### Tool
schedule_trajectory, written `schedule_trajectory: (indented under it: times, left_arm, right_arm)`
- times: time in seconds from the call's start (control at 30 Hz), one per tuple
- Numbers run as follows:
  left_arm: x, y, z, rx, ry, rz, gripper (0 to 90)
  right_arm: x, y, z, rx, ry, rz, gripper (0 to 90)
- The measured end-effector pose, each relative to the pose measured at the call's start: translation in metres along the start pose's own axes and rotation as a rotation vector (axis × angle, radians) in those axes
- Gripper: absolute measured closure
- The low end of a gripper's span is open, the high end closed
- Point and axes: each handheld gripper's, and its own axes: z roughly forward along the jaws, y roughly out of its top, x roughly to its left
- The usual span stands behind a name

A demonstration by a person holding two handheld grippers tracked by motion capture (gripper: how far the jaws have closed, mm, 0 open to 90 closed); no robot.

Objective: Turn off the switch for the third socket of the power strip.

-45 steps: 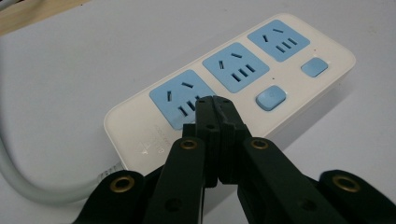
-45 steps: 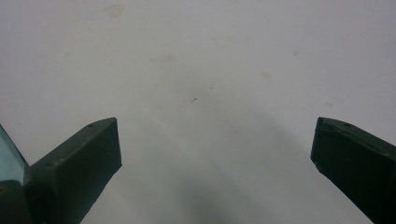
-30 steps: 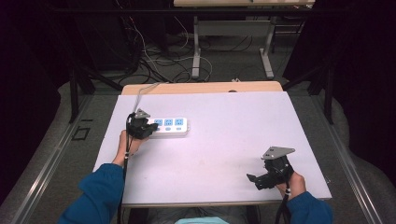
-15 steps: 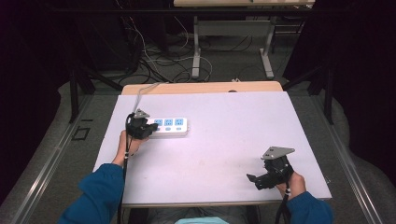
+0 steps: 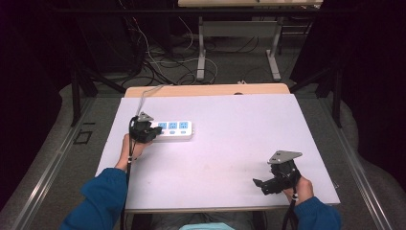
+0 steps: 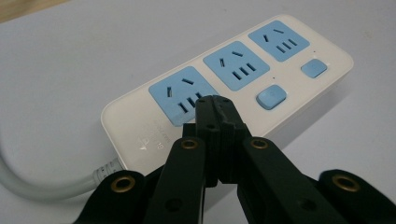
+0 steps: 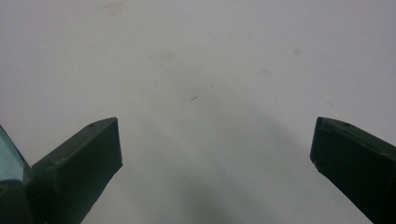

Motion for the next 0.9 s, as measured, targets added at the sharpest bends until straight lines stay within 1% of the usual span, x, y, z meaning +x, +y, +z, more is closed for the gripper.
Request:
schedule_trajectory:
  times: [0.1, 0.13, 0.27, 0.33, 0.63, 0.9]
  left_arm:
    - [-0.0001, -0.0001, 0.0001, -0.001, 0.001, 0.001, 90.0]
    - [0.0, 0.0001, 0.0004, -0.006, 0.003, 0.006, 90.0]
    - [0.0, -0.0002, 0.0001, -0.002, 0.0, -0.002, 90.0]
    - [0.0001, -0.0001, 0.0005, -0.008, 0.001, 0.003, 90.0]
    - [-0.0004, -0.0002, 0.0005, -0.007, 0.005, 0.009, 90.0]
    - [-0.0007, -0.0007, 0.0005, -0.007, 0.005, 0.0, 90.0]
  right_arm:
    - [0.0, 0.0, 0.0001, 0.001, 0.0, 0.0, 1.5]
    - [0.0, 0.0, 0.0001, 0.001, 0.0, 0.0, 1.5]
    - [0.0, 0.0001, 0.0001, 0.003, -0.001, 0.0, 1.5]
    - [0.0001, 0.0001, 0.0001, 0.002, -0.001, 0.0, 1.5]
    - [-0.0001, 0.0, 0.0001, 0.002, 0.0, 0.001, 1.5]
    - [0.0, 0.0, 0.0001, 0.002, -0.004, -0.004, 1.8]
